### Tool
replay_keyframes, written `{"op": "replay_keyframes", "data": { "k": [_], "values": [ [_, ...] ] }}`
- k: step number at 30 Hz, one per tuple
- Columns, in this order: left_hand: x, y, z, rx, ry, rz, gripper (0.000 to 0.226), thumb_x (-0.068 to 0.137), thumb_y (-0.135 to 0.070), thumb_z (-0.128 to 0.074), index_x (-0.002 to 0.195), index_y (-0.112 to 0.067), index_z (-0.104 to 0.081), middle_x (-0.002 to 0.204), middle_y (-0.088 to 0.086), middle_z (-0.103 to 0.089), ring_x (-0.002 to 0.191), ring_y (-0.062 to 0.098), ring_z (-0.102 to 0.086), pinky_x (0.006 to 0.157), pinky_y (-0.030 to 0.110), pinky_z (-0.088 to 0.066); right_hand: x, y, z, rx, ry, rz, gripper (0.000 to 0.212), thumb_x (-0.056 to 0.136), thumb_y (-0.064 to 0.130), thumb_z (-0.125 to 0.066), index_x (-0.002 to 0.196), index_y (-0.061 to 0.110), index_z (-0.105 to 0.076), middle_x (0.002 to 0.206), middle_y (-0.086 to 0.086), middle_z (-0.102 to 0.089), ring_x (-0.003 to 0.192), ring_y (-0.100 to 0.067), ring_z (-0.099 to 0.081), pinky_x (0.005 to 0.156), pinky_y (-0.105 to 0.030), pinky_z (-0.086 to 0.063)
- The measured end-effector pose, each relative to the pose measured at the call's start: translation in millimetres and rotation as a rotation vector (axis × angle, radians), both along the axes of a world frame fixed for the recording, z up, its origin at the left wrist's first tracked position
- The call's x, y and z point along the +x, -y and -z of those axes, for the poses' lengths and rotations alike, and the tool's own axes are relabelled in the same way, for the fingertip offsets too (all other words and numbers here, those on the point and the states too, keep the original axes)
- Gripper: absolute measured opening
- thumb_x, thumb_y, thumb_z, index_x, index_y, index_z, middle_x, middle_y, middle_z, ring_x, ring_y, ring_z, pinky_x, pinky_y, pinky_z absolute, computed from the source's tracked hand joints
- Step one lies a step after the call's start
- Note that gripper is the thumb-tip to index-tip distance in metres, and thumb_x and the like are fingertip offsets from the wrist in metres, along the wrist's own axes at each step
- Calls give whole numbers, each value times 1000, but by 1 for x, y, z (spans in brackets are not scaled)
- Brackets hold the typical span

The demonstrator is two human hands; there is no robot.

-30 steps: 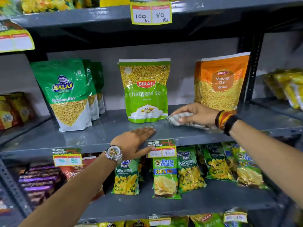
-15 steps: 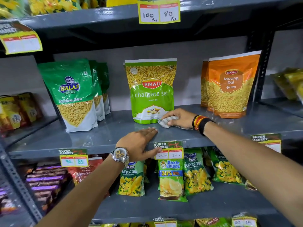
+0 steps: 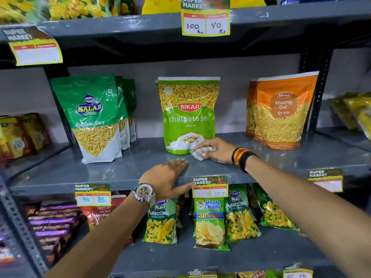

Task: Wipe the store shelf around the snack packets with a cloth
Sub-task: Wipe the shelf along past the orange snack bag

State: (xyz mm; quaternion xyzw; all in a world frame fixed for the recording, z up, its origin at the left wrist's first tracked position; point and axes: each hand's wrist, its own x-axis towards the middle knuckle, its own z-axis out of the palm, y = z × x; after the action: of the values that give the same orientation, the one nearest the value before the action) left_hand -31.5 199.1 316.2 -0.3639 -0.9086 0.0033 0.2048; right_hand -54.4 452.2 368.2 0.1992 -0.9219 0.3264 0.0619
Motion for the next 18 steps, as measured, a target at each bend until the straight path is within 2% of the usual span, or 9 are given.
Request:
{"op": "replay_keyframes", "data": {
  "k": [2,4,5,8,10,14,16,17,18],
  "values": [
    [1,1,0,-4,-4,4,91,88,-83,-28,152,-19,-37,158,2,-42,143,19,-42,108,45,-46,9,-1,2,18,-8,-13,32,92,10,-65,124,14,-67,129,-5,-65,110,-9,-58,94,-27,-42],
    [2,1,0,-11,-2,5,91,88,-82,-29,153,-19,-36,159,2,-41,143,19,-41,108,45,-46,30,-7,-2,35,35,-70,31,91,12,-66,123,14,-68,123,-5,-69,92,0,-64,85,-21,-46],
    [3,1,0,-12,2,5,91,88,-83,-29,153,-19,-36,159,2,-40,143,20,-41,107,46,-47,45,-12,-8,57,80,-111,31,92,14,-67,123,15,-68,122,-3,-70,91,2,-66,84,-17,-48],
    [4,1,0,-14,6,-5,94,87,-84,-25,153,-18,-36,158,2,-41,141,22,-44,104,48,-49,82,-37,-34,125,257,-207,35,91,21,-68,125,23,-66,122,7,-70,106,-3,-65,95,-14,-47],
    [6,0,-2,-8,6,-7,94,87,-84,-25,152,-18,-38,157,3,-42,140,23,-45,103,49,-50,82,-60,-43,73,233,-118,33,90,22,-68,123,28,-67,117,11,-71,104,-1,-65,94,-15,-47],
    [11,-1,-4,-8,4,-14,92,87,-82,-27,152,-18,-38,158,2,-42,141,22,-44,108,45,-46,67,-87,-18,26,18,206,28,88,15,-70,107,34,-69,115,4,-72,113,-17,-65,105,-38,-47],
    [13,-1,-4,-21,15,-20,93,86,-83,-24,153,-19,-36,159,2,-39,143,22,-41,111,45,-43,80,-77,-3,12,1,157,27,88,12,-68,109,29,-68,102,14,-74,98,2,-68,93,-31,-53],
    [14,-1,-5,-19,18,-20,92,87,-82,-25,153,-19,-36,159,2,-39,143,22,-41,111,44,-43,93,-68,-3,18,23,97,27,90,9,-67,112,26,-68,92,21,-73,84,13,-66,82,-19,-51],
    [14,-1,-4,-16,21,-17,90,88,-82,-27,153,-19,-36,159,1,-39,143,21,-42,111,45,-43,107,-61,-7,32,70,30,27,92,10,-66,115,23,-67,86,23,-73,76,13,-66,77,-11,-47]
  ]
}}
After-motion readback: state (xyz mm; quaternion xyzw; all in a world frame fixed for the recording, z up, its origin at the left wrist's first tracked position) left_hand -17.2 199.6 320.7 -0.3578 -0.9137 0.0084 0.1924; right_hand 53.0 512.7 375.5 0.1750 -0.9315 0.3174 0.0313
